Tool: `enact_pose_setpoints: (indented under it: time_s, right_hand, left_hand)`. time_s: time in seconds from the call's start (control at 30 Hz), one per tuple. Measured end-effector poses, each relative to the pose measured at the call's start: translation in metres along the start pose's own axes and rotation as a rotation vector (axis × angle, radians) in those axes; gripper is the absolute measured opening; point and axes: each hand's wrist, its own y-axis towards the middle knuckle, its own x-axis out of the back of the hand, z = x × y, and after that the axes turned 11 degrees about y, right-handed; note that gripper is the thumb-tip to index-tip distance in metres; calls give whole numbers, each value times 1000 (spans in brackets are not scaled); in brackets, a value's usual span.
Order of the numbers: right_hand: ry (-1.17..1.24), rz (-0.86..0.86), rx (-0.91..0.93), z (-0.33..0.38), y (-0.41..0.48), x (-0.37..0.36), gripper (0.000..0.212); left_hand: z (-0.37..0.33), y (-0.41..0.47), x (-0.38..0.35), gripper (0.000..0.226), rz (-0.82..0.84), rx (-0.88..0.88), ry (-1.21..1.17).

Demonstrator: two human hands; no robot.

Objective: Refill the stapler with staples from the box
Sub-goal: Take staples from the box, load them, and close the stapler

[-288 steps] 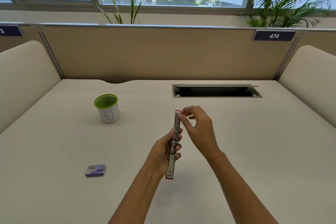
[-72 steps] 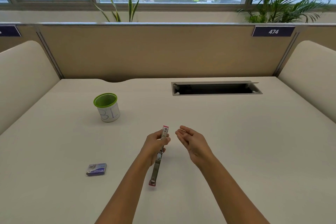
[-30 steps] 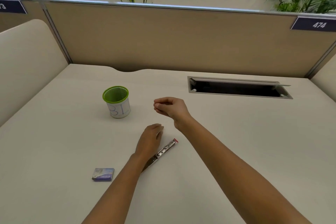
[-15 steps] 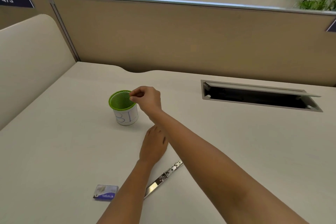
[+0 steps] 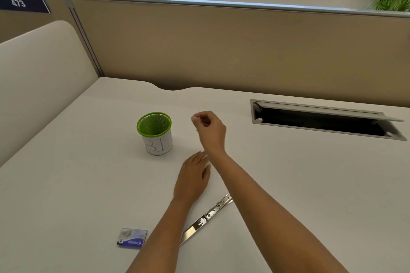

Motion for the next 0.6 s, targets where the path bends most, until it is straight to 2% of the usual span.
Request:
enact_pose_setpoints:
  time_s: [0.13, 0.3, 0.6]
  right_hand:
    - [-23, -88, -8, -16, -33, 59, 8]
    - [-291, -121, 18, -44, -81, 133, 6]
    - [-709, -50, 181, -72, -160, 206, 14]
  left_hand:
    - [-2, -4, 3, 37, -7, 12, 8]
    - [-5, -20, 9, 38, 26, 80, -5]
    - [3, -83, 43, 34, -2, 202, 136]
